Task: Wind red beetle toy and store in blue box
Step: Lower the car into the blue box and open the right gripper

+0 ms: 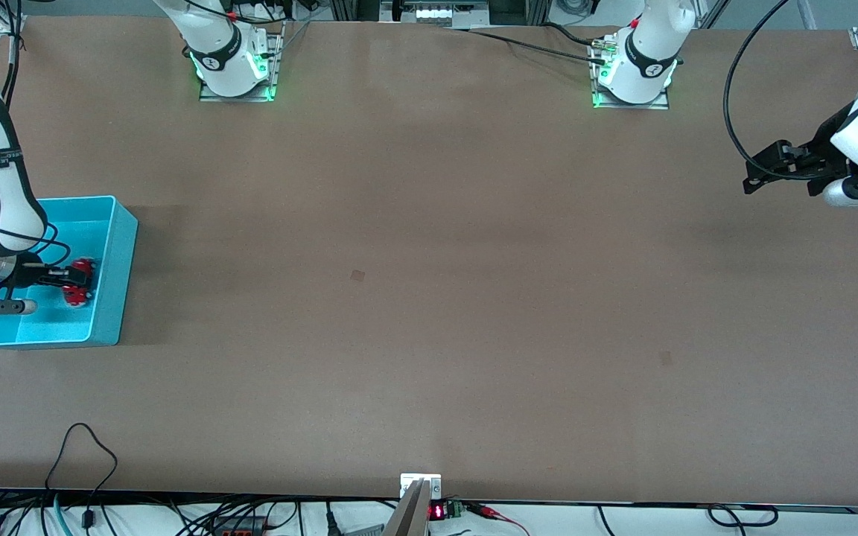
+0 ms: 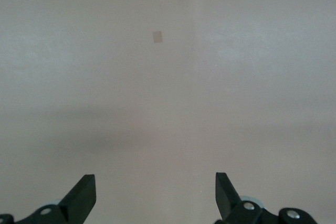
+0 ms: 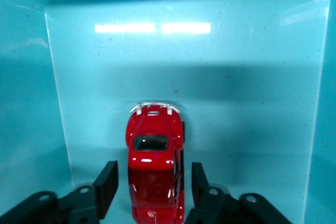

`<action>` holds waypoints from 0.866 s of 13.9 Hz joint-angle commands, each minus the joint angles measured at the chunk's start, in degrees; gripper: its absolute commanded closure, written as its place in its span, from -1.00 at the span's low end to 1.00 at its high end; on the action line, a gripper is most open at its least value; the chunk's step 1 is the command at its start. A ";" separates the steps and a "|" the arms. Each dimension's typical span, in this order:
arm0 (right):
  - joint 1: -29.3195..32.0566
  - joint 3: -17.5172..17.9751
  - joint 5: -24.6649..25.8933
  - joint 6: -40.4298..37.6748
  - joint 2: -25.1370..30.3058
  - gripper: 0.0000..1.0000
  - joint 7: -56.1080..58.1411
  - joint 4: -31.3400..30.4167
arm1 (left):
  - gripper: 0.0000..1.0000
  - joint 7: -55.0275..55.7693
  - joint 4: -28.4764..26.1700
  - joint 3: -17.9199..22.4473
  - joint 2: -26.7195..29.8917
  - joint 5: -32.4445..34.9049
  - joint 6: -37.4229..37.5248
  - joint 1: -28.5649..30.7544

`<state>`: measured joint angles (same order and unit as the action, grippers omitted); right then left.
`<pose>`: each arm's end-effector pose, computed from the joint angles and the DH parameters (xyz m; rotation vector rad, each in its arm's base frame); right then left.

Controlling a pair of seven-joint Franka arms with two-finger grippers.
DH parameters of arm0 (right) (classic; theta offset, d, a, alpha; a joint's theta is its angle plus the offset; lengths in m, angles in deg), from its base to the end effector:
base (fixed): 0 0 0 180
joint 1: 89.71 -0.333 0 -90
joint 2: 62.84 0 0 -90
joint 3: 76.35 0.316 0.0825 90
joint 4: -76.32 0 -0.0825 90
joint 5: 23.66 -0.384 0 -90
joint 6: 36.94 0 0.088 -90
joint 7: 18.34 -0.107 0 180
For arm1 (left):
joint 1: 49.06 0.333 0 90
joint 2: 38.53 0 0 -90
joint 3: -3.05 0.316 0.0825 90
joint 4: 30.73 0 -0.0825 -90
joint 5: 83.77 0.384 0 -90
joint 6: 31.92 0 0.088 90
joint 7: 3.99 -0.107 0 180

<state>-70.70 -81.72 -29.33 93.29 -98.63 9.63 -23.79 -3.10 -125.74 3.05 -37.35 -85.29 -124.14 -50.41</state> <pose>0.6000 -0.2640 0.2091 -3.0822 -0.0156 0.1201 0.5494 -0.0157 0.5979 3.1153 -0.0103 -0.0446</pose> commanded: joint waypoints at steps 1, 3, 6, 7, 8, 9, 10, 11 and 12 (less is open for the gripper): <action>-0.46 0.01 0.76 -1.81 0.36 -1.00 -1.43 1.06 | -1.00 0.43 1.94 -0.08 -0.83 -0.95 1.25 0.38; -1.42 0.10 -0.03 -5.92 3.69 -1.00 -1.78 1.76 | -1.00 0.43 1.94 0.00 -0.83 -0.95 1.25 0.47; -3.97 0.18 -0.03 -14.60 7.57 -1.00 -6.26 6.83 | -1.00 0.43 1.94 0.00 -0.83 -0.95 1.25 0.38; -4.76 0.27 -0.12 -19.08 7.57 -1.00 -7.14 10.43 | -1.00 0.43 1.94 0.00 -0.83 -0.95 1.25 0.38; -5.90 0.27 -0.12 -23.65 7.40 -1.00 -8.36 14.99 | -1.00 0.43 1.94 0.00 -0.83 -0.95 1.25 0.38; -6.87 0.27 -0.04 -26.22 7.40 -1.00 -9.59 17.38 | -1.00 0.43 1.94 0.00 -0.83 -0.95 1.25 0.38; -7.84 0.36 -0.12 -26.86 7.49 -1.00 -10.13 19.24 | -1.00 0.43 1.94 0.00 -0.83 -0.95 1.25 0.38; -8.89 0.45 -0.21 -26.95 7.57 -1.00 -10.13 20.21 | -1.00 0.43 1.94 0.00 -0.83 -0.95 1.25 0.38; -10.03 0.45 -0.30 -26.87 7.66 -1.00 -10.48 21.18 | -1.00 0.43 1.94 0.00 -0.83 -0.95 1.25 0.38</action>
<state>-79.03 -81.18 -29.39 67.66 -89.66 0.26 -5.80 -3.02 -125.72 3.10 -37.36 -85.29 -124.14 -50.35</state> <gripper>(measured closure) 0.000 0.000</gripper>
